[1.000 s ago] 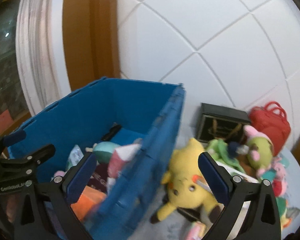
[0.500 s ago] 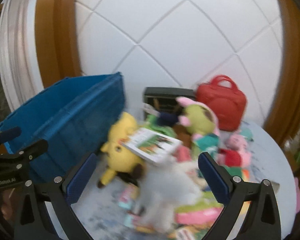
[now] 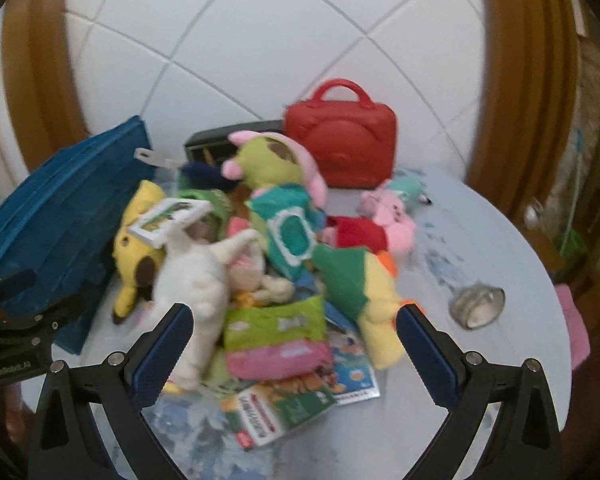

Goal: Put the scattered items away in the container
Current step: 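Move both grippers back toward the pile of toys, then grasp the white plush animal with the left gripper and lift it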

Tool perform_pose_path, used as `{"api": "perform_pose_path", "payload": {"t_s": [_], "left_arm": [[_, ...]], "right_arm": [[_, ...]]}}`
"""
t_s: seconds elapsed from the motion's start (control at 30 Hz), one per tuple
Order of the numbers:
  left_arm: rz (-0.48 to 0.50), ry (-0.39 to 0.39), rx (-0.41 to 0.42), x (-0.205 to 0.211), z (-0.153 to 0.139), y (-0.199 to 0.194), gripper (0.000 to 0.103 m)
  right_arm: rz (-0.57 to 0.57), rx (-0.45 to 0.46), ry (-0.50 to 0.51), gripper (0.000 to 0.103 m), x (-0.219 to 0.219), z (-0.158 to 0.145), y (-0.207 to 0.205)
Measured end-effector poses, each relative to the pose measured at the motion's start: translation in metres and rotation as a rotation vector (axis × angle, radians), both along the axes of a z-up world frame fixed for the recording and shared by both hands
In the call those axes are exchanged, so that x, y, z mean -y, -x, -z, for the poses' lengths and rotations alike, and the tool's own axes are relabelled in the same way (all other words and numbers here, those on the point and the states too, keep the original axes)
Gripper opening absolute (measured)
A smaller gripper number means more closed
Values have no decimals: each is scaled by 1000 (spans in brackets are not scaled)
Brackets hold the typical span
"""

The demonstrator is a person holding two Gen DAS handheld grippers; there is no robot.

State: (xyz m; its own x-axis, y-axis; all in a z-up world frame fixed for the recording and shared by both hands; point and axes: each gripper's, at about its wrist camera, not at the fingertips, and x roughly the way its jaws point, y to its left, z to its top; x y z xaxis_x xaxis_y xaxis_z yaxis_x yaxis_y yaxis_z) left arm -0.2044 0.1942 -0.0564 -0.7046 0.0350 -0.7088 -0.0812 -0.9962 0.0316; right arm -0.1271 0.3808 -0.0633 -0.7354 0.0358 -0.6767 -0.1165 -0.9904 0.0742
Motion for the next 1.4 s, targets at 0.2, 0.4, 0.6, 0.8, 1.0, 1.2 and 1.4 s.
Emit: {"api": "perform_pose_path", "payload": {"t_s": [0.2, 0.4, 0.6, 0.8, 1.0, 1.2, 1.4], "left_arm": [[-10, 19, 55, 11, 25, 27, 102], [-55, 23, 80, 45, 41, 49, 102], [-97, 39, 128, 72, 62, 64, 102], [-123, 29, 168, 78, 80, 71, 102], [-141, 9, 198, 61, 91, 81, 102], [-126, -13, 206, 31, 99, 92, 102], [-101, -16, 247, 10, 121, 95, 102]], "right_arm": [[3, 33, 7, 103, -1, 11, 23], [-75, 60, 54, 103, 32, 28, 62], [-173, 97, 86, 102, 71, 50, 89], [-245, 191, 6, 52, 97, 88, 119], [-239, 226, 29, 61, 57, 109, 140], [-244, 263, 102, 79, 13, 129, 154], [-301, 258, 112, 80, 4, 133, 158]]}}
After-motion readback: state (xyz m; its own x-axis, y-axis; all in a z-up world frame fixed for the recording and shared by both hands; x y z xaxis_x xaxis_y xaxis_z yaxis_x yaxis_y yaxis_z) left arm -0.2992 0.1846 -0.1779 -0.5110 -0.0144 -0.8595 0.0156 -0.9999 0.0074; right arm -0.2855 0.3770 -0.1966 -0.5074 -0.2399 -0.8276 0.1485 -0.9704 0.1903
